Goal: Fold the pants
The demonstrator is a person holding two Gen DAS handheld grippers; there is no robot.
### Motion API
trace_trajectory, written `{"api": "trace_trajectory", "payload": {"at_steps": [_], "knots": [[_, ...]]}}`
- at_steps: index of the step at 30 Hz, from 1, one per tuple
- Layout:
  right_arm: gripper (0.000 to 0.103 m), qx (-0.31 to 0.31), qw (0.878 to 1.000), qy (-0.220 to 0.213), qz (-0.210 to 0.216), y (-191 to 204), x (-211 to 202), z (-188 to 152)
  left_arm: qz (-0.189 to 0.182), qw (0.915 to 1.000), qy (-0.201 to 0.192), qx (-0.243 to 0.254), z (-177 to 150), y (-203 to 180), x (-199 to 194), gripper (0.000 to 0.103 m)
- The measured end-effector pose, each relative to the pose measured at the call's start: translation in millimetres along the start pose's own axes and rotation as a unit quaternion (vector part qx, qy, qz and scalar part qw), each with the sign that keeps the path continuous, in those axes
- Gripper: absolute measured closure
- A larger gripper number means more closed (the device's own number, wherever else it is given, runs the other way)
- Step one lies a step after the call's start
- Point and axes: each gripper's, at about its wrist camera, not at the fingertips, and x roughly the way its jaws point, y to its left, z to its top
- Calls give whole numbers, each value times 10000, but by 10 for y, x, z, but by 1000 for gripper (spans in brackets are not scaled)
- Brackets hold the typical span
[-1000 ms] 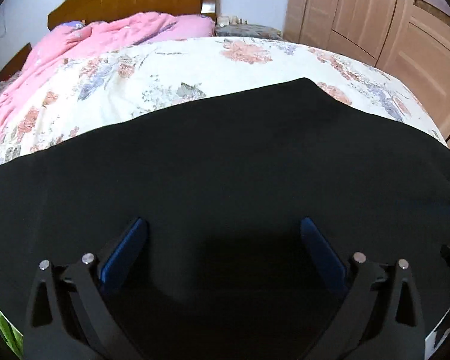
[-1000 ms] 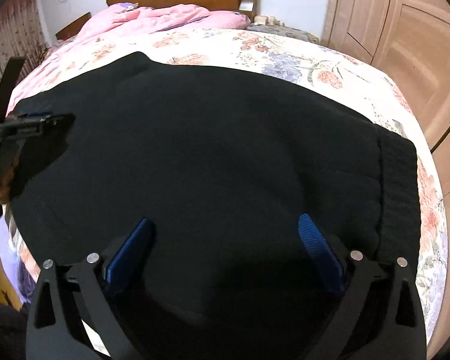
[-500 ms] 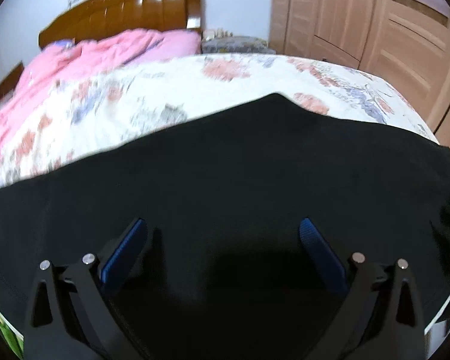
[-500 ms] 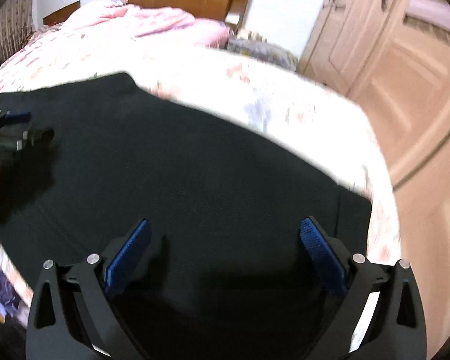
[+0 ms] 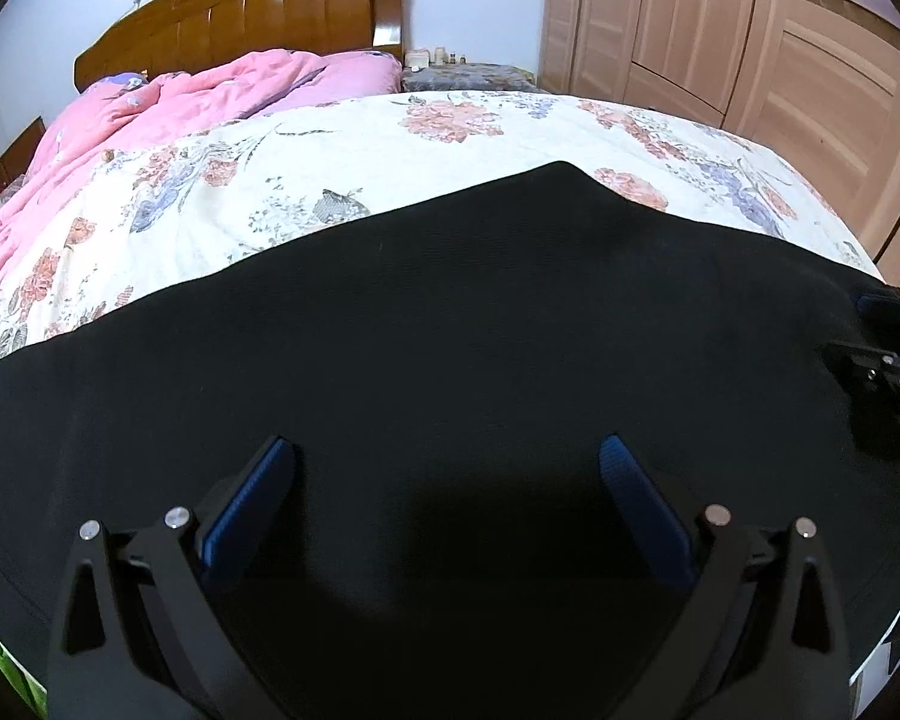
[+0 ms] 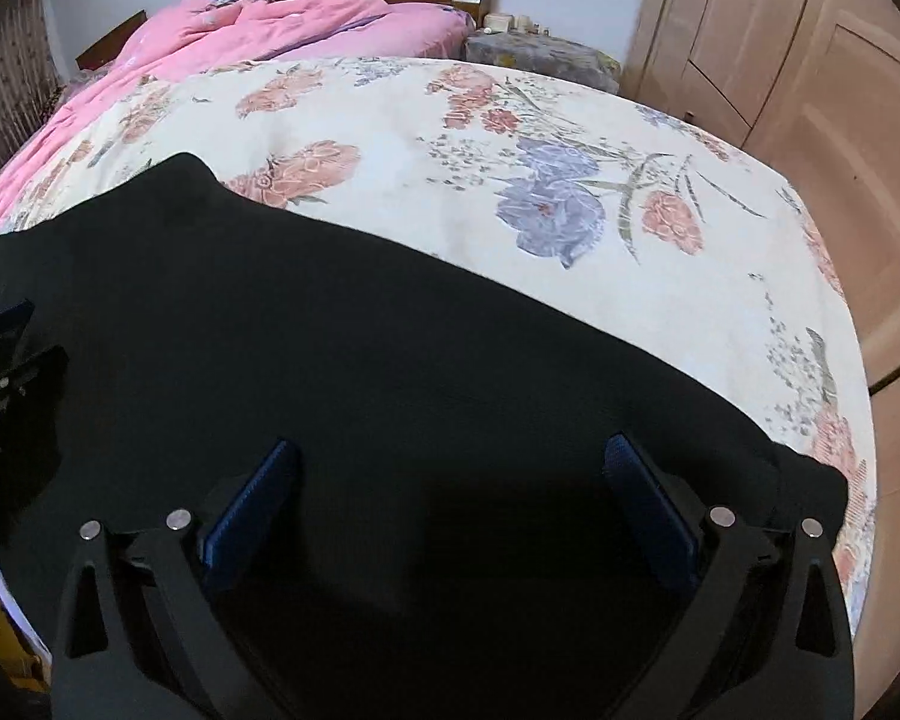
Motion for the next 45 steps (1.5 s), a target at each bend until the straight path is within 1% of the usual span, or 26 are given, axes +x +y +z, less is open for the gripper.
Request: {"api": "trace_trajectory", "payload": {"at_steps": [4, 9, 11, 12, 13, 14, 16, 17, 19, 20, 21, 24, 25, 27, 28, 29, 31, 34, 38, 40, 41, 42, 43, 44, 45], "knots": [[6, 54, 10000, -10, 72, 2, -64, -70, -28, 10000, -20, 9, -15, 13, -11, 1], [6, 115, 9998, -144, 37, -6, 14, -70, -29, 10000, -9, 12, -15, 15, -8, 1], [5, 150, 9996, -205, 76, -14, 11, -73, -1, 10000, 53, 6, -12, 6, -13, 1], [5, 157, 9996, -221, 93, -21, 11, -73, 15, 9999, 152, -17, 18, -6, -32, 1], [5, 157, 9996, -230, 102, -23, 13, -71, -111, 9997, 181, -72, 58, -13, -64, 2], [4, 154, 9996, -234, 104, -20, 12, -72, -483, 9986, 102, -206, 135, -25, -138, 2], [4, 152, 9995, -266, 76, -6, 14, -75, -918, 9952, 14, -337, 287, -73, -192, 2], [4, 148, 9995, -283, 54, 3, 14, -79, -984, 9946, 1, -323, 375, -126, -184, 2], [4, 155, 9994, -314, 39, 6, 13, -86, -1006, 9949, -36, -99, 572, -324, -87, 2], [4, 160, 9993, -325, 43, 6, 11, -88, -1161, 9932, 39, 2, 673, -440, 32, 2], [4, 167, 9993, -334, 56, 3, 9, -90, -1207, 9926, 78, 37, 724, -503, 103, 2], [4, 177, 9992, -345, 81, -3, 7, -91, -1163, 9925, 64, 361, 904, -743, 364, 2], [4, 179, 9992, -351, 93, -6, 6, -92, -1053, 9934, 55, 457, 928, -784, 437, 2], [4, 199, 9990, -370, 133, -16, 2, -97, -537, 9959, 16, 724, 970, -823, 636, 1], [4, 226, 9988, -390, 179, -28, -2, -100, -400, 9963, 81, 761, 982, -801, 722, 1], [4, 248, 9987, -406, 196, -36, -6, -102, -498, 9970, -9, 598, 1023, -746, 704, 1], [5, 284, 9983, -440, 235, -41, -15, -106, -440, 9980, 14, 463, 1041, -678, 740, 1], [5, 347, 9977, -498, 296, -56, -32, -111, -316, 9982, 4, 506, 1037, -684, 743, 1], [5, 379, 9971, -523, 401, -65, -59, -92, -306, 9984, -6, 475, 1028, -667, 727, 1], [5, 422, 9952, -676, 564, -51, -216, -141, -310, 9984, -6, 473, 1019, -674, 734, 1], [5, 486, 9926, -794, 775, -45, -313, -193, -305, 9984, -6, 478, 1015, -681, 728, 1], [5, 560, 9884, -872, 1115, -32, -401, -267, -299, 9984, -6, 483, 1014, -680, 731, 1], [4, 580, 9864, -832, 1290, -10, -419, -319, -298, 9984, -8, 474, 1020, -678, 736, 1], [4, 547, 9867, -707, 1356, 22, -399, -374, -293, 9985, -11, 459, 1031, -677, 751, 1], [4, 378, 9907, -553, 1184, 92, -343, -450, -280, 9986, -15, 454, 1033, -683, 756, 1]]}}
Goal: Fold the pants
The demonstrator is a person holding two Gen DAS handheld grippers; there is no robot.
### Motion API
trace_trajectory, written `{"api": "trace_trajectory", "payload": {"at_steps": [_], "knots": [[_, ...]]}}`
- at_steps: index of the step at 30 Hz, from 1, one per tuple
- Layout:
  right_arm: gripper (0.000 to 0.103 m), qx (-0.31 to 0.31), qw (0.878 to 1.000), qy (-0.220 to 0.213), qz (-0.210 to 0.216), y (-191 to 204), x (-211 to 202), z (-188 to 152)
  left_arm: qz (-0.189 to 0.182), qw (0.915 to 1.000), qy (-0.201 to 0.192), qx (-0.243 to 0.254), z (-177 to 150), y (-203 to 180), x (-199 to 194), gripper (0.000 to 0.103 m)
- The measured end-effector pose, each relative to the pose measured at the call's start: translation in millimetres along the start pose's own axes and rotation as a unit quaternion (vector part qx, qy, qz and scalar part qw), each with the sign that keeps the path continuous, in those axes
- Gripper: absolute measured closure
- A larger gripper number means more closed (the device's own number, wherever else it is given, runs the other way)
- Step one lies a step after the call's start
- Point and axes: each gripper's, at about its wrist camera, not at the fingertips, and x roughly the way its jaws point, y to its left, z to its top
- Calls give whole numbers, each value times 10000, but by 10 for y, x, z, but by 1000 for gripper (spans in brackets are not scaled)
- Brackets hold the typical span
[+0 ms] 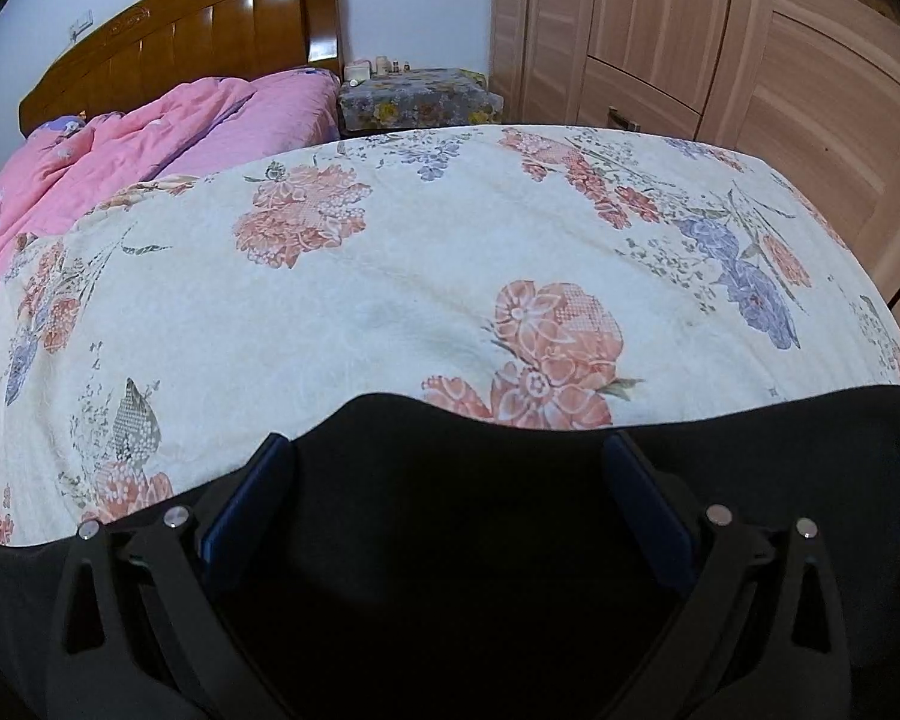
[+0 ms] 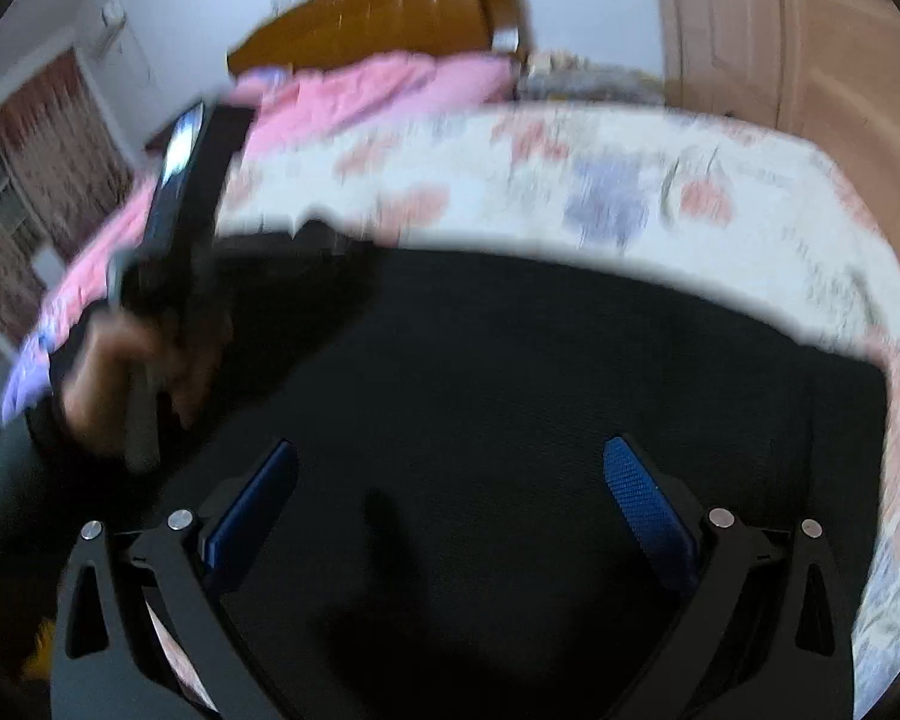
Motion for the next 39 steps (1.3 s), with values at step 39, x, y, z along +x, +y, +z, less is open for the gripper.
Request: {"api": "trace_trajectory", "payload": {"at_steps": [39], "knots": [[4, -1056, 9888, -394, -974, 1016, -288, -718, 206, 9983, -506, -193, -1926, 239, -1304, 1]]}}
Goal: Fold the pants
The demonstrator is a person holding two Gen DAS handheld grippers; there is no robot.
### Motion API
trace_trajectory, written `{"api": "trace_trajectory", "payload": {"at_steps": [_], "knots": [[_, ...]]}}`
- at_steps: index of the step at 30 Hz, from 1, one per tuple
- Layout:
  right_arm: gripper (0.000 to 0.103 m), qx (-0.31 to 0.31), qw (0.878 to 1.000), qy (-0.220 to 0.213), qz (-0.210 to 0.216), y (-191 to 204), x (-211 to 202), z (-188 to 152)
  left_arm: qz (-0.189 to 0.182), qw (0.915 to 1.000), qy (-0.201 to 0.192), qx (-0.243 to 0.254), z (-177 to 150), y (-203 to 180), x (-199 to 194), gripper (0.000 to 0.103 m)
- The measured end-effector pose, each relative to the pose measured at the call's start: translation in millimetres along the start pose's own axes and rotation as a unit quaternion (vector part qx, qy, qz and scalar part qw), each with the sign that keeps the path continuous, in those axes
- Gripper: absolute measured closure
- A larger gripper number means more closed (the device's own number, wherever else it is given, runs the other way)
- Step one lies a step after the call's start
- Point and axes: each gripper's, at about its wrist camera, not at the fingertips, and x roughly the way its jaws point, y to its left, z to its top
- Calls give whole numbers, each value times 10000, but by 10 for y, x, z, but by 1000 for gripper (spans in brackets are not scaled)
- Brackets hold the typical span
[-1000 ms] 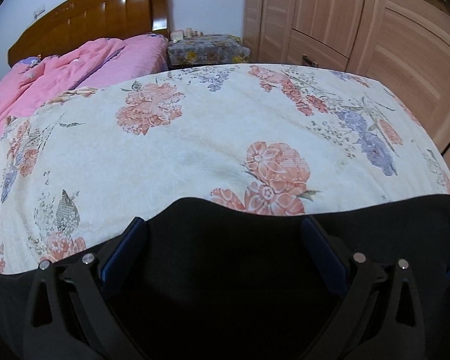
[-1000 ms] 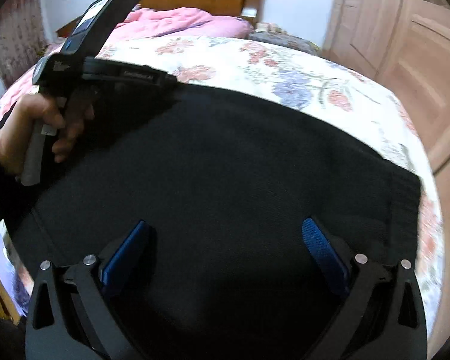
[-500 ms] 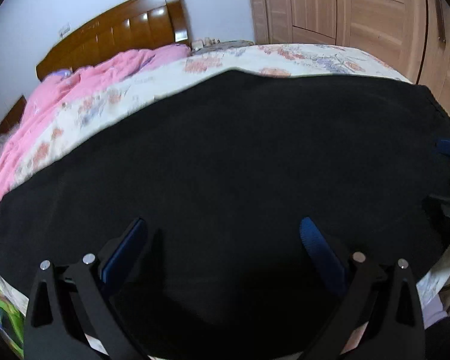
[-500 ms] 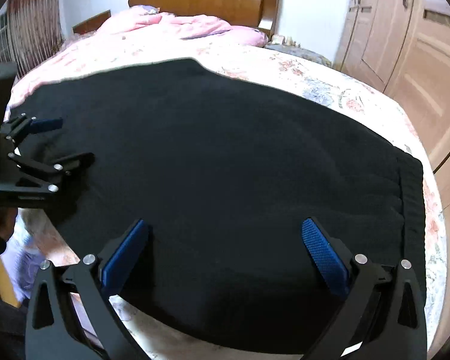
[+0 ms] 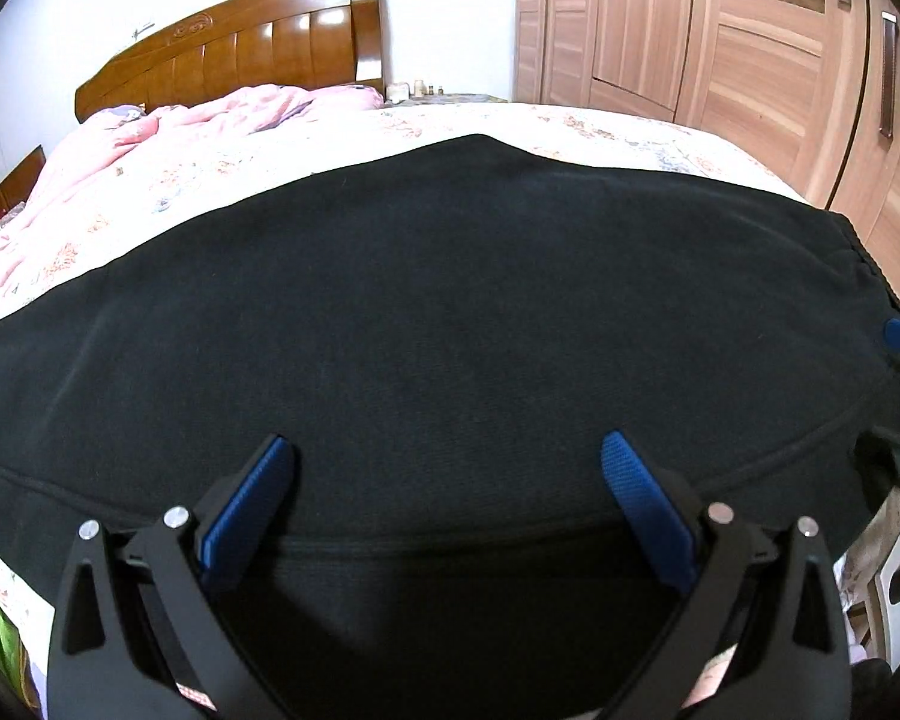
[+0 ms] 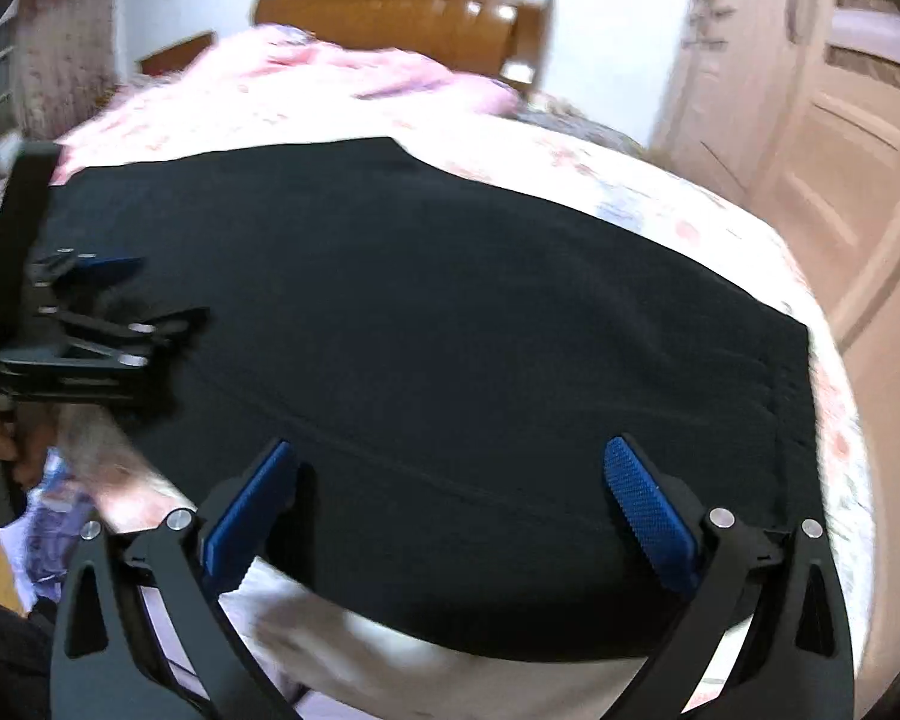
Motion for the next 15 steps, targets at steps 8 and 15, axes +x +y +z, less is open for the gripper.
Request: {"api": "trace_trajectory", "payload": {"at_steps": [8, 15], "knots": [[4, -26, 9994, 45, 340, 1, 167, -130, 289, 9959, -629, -580, 26, 669, -470, 1], [4, -2, 9995, 49, 315, -25, 113, -156, 1083, 9662, -392, -2307, -312, 2230, -465, 1]]}}
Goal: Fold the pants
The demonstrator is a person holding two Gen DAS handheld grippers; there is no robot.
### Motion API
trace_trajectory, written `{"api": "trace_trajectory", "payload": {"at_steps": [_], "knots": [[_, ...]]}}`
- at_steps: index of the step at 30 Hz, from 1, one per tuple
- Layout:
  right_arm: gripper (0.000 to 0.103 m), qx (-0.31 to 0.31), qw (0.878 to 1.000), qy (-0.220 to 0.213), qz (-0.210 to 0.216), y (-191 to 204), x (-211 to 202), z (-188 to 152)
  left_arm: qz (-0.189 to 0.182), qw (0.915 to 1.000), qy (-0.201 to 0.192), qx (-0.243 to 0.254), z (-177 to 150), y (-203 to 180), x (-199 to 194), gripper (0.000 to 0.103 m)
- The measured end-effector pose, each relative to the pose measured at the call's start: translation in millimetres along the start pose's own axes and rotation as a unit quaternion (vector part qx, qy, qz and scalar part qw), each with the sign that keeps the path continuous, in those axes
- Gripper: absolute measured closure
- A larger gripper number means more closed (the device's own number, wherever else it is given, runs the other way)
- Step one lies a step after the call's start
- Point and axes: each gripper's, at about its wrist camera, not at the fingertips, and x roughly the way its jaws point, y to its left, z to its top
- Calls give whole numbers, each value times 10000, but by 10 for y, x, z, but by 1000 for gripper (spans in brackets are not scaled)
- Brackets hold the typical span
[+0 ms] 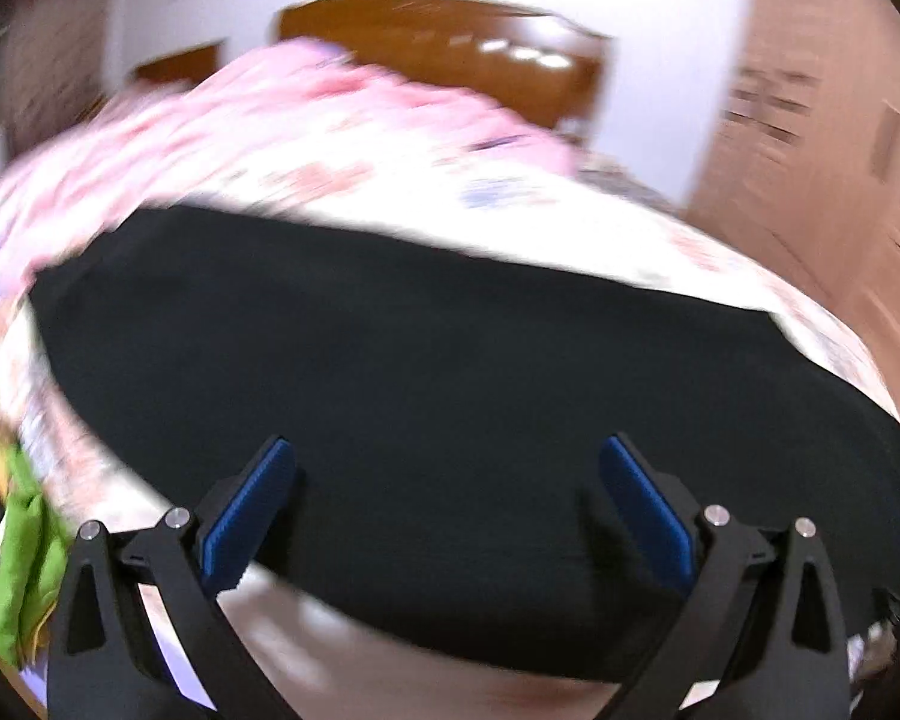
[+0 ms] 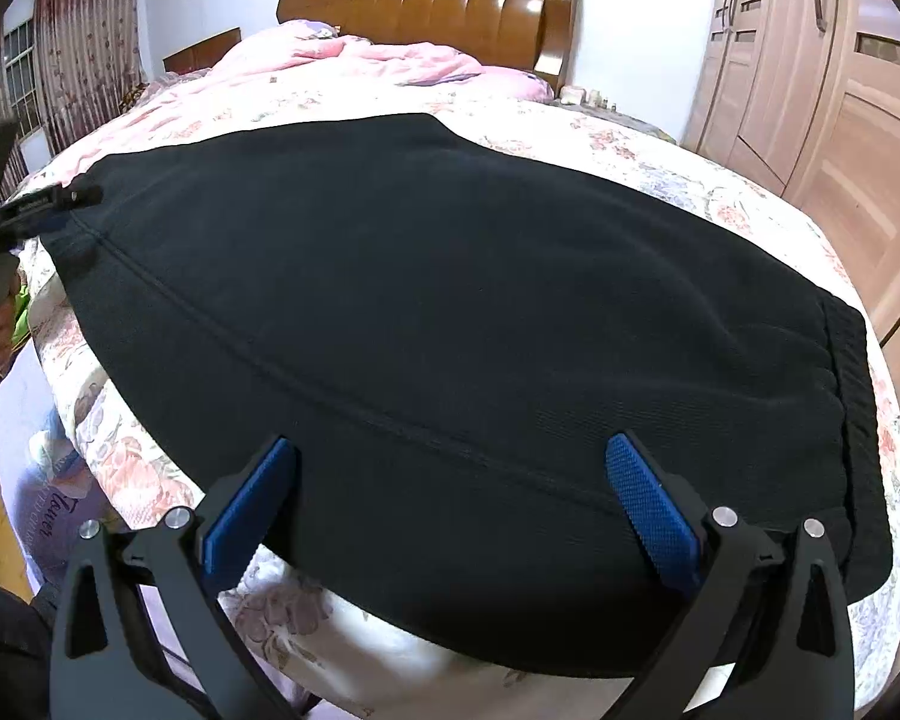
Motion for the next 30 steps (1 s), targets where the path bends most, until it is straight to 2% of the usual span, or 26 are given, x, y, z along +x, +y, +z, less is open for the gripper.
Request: {"api": "trace_trajectory", "payload": {"at_steps": [2, 4, 5, 8, 11, 14, 17, 20, 21, 23, 24, 27, 28, 30], "knots": [[4, -2, 10000, 7, 0, -8, -19, 1, 183, 9997, 33, -142, -33, 349, 116, 2], [4, -15, 10000, 40, 0, -10, -22, 12, 188, 9998, 10, -26, -46, 455, 126, 2], [4, -19, 10000, 57, 2, -12, -19, 15, 221, 9998, 11, 0, -38, 462, 107, 2], [4, -13, 10000, 92, 0, -15, -22, 38, 679, 9976, -85, -88, 35, 425, -48, 6], [4, -1, 10000, 96, -11, -9, -25, 31, 536, 9979, -352, -56, 202, 427, -165, 5], [4, -16, 9999, 124, -7, -16, -16, 46, 776, 9965, -190, -233, 380, 692, 24, 5], [4, -17, 9999, 129, -8, -15, -20, 51, 1232, 9887, 182, -836, 354, 1124, 210, 5], [4, -10, 9998, 173, -19, -13, -20, 57, 566, 9834, 210, -1709, 175, 1526, 165, 1], [4, -23, 9997, 250, -44, -4, -19, 76, 525, 9834, 148, -1730, 152, 1527, 101, 1], [4, -102, 9990, 417, -124, 23, -31, 128, 581, 9867, -49, -1519, 169, 1443, -67, 2], [4, -151, 9985, 480, -204, 45, -57, 179, 498, 9893, -345, -1328, 228, 1360, -235, 2], [4, -146, 9996, 219, -92, 92, -140, 396, 538, 9902, -835, -985, 420, 1136, -504, 2], [4, -115, 9998, 147, 60, 118, -136, 493, 512, 9910, -899, -848, 522, 1041, -513, 1], [4, -101, 9994, 140, 298, 237, -35, 741, 416, 9951, -744, -494, 774, 817, -351, 1]]}}
